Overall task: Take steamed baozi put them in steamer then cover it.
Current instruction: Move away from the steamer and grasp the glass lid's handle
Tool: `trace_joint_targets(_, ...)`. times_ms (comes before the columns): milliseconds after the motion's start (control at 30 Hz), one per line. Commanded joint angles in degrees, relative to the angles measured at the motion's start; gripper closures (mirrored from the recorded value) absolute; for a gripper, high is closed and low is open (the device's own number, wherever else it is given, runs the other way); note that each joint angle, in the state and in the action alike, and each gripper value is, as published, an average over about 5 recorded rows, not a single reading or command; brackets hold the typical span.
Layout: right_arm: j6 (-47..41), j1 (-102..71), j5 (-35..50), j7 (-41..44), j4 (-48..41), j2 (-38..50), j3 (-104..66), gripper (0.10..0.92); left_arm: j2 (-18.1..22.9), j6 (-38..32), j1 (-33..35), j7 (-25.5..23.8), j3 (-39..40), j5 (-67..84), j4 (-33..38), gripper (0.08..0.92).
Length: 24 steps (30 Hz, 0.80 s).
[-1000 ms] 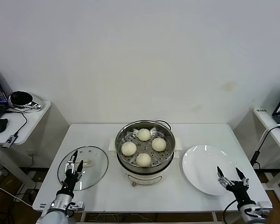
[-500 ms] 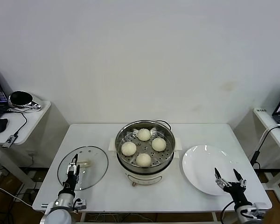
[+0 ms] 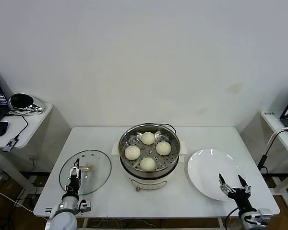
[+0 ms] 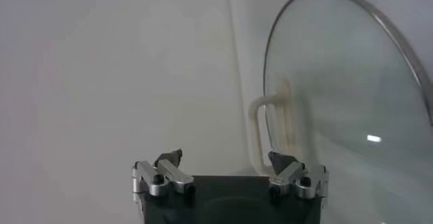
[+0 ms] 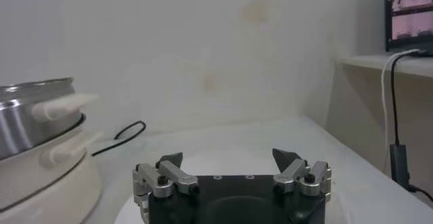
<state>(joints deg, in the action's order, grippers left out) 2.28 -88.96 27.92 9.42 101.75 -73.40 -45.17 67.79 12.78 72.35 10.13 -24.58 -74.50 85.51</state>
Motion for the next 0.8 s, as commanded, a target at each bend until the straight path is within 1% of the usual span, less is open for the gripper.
trace_joint_targets(33,0.0,-0.18,-0.21,0.0,-0.09,-0.06,-0.16,0.203,0.59,1.54,-1.67,-0.45,0.65,-0.09,-1.36,0.177)
trace_joint_targets(267,0.2,-0.28,-0.75,0.0,-0.29,-0.67,-0.04,0.203,1.21,2.26,-3.93,-1.13,1.25,0.51,-2.35,0.177)
trace_joint_targets(800,0.85,-1.21,-1.34,0.08,-0.73,-0.58,-0.45,0.203,3.5,2.3,-10.16,-0.33,1.7,1.21,-9.05,0.177)
